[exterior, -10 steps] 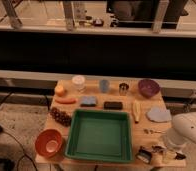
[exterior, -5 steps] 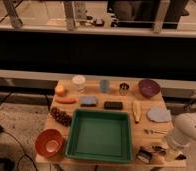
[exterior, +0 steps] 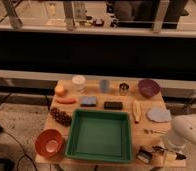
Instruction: Place brush in table surface
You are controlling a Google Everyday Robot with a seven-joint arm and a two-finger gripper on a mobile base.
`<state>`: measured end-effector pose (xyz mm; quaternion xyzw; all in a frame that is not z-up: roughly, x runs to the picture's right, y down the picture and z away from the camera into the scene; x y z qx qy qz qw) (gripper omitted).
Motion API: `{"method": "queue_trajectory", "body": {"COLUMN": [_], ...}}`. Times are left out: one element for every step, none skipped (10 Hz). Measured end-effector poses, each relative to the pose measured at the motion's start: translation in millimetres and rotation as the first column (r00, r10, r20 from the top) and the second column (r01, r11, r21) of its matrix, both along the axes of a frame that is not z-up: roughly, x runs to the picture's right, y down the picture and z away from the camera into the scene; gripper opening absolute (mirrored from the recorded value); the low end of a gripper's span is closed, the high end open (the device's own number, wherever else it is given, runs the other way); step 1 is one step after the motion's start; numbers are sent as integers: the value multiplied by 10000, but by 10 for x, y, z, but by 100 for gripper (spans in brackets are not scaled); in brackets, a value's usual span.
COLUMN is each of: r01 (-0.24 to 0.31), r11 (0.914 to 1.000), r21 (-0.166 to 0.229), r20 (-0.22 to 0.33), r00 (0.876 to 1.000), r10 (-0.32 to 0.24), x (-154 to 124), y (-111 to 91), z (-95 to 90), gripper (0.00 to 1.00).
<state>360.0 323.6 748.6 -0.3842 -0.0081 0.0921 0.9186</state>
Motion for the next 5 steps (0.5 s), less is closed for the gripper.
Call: {"method": "queue_trajectory", "body": {"r01": [27,31,29,52,61], "r11": [10000,10000,10000,9999,9999], "r21": [-16,-28,-60,-95,-154], "r20": [16,44,86,135,194], "r00": [10000,10000,10000,9999,9998], "r10": [-27,-31,-28,-50,-58], "x": [-15,-31,-42,-54,-71], "y": [-19,-18,-7,1,5], "z": [-25,-37,-62,-74,-74], "gripper": [80,80,73,62,55]}}
